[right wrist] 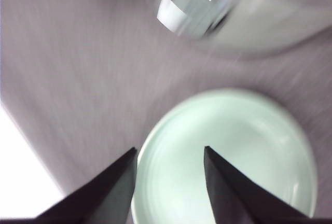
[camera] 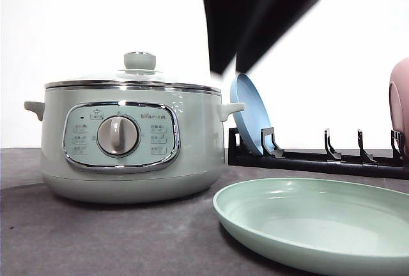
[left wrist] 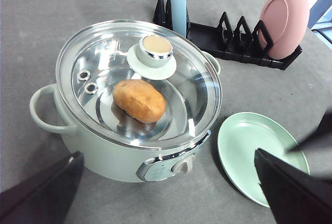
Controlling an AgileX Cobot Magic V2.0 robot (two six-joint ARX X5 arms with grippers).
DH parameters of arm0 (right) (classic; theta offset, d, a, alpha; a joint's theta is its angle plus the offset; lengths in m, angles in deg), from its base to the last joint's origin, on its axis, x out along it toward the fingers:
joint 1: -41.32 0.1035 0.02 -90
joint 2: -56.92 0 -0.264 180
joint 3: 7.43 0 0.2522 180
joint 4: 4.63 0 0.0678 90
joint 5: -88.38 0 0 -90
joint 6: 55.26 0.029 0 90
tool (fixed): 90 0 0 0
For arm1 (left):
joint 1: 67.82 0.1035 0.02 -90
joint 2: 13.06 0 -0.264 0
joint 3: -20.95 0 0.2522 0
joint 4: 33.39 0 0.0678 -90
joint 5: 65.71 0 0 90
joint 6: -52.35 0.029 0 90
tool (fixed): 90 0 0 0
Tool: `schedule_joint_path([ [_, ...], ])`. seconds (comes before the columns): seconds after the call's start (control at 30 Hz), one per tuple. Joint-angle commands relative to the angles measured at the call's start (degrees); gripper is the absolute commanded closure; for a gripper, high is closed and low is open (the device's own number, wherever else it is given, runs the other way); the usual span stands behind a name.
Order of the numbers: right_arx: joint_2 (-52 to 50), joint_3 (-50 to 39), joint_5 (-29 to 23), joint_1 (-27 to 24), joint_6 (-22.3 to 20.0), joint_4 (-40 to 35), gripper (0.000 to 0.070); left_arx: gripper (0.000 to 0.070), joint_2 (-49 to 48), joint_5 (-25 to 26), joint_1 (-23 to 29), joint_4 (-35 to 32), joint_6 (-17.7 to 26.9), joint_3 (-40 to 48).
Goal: Transfer potato from steamer to green plate
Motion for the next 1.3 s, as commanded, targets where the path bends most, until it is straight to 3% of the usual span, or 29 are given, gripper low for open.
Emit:
schedule_joint_path([
  [0.0,-0.69,1.87,2.74,-1.42,-1.85,-0.95,0.0445,0.0027,0.26,0.37,-0.07,-0.63,0.35,-1.40],
  [0.13,-4.25,3.99,10.69,-7.86,-2.81,-4.11,0.0445,0.0027,0.28,0.37,-0.07,-0.63,0.34,-1.40],
  [0.3,-7.72,4.50,24.61,-17.32,-2.98,-7.27,0.0445,0.0027,0.28,0.37,-0.07,-0.63,0.35,-1.40],
  [0.53,-8.60,4.50,37.20,-26.14,-4.01,-6.15,0.0445,0.0027,0.27,0.37,-0.07,-0.63,0.35,-1.40],
  [1.03,-8.59,4.50,38.12,-27.40,-5.57,-4.91,0.0445,0.0028,0.54,0.39,-0.10,-0.95,-0.09,-1.50],
  [1.27,-8.59,4.50,37.96,-27.40,-5.57,-4.90,0.0445,0.0028,6.81,-0.01,-1.76,-1.58,-0.09,-6.95],
])
